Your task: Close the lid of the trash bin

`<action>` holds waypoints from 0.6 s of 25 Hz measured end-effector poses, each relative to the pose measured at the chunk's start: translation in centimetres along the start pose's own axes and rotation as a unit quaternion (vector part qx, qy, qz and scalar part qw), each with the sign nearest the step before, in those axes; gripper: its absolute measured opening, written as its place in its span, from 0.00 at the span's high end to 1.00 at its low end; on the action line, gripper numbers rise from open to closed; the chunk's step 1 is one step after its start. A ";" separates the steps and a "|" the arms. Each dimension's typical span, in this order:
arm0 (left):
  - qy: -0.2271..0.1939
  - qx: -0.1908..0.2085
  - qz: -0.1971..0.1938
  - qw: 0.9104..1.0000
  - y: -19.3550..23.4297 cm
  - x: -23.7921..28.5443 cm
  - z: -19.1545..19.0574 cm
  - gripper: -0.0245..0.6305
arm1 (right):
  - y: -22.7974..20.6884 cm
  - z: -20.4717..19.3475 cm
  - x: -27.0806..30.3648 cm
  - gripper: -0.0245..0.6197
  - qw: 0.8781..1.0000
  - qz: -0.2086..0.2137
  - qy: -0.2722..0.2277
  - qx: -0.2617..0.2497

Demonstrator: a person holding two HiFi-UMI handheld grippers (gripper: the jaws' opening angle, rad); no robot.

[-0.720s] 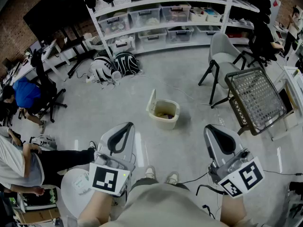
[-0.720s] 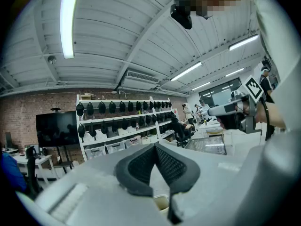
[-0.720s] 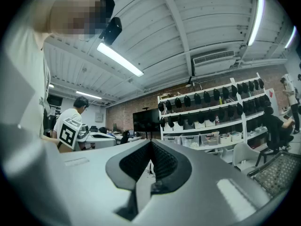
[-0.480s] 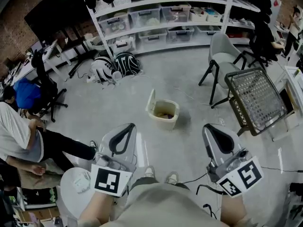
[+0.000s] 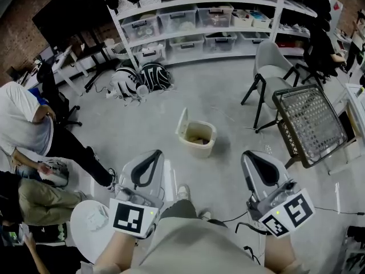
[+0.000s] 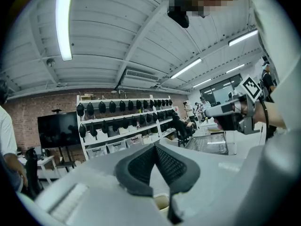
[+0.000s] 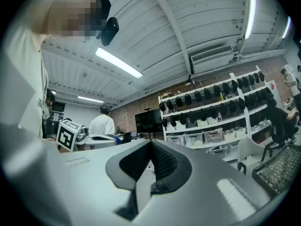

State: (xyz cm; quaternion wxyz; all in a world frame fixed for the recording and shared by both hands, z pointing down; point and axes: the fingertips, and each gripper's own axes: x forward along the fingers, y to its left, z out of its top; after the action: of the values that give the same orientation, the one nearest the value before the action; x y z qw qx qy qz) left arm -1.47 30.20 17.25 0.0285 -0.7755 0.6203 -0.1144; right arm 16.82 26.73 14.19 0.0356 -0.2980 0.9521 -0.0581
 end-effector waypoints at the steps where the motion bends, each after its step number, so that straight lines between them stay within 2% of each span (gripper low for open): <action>1: 0.000 -0.006 0.002 1.000 0.4 0.3 0.0 0.96 | -0.1 -0.2 0.5 0.96 1.000 0.002 0.003 0.000; 12: -0.011 -0.024 0.004 1.000 6.2 7.1 -2.5 0.96 | -3.1 -3.6 8.3 0.96 0.999 -0.001 0.045 -0.008; 15: 0.001 -0.027 -0.004 1.000 8.4 9.9 -3.9 0.96 | -4.4 -4.7 11.6 0.96 0.998 -0.003 0.066 -0.003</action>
State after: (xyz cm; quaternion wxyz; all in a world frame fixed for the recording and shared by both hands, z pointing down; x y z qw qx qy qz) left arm -8.30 19.08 20.91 0.0062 -0.7781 0.6204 -0.0984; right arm 9.25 16.92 19.03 -0.0283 -0.2961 0.9518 -0.0752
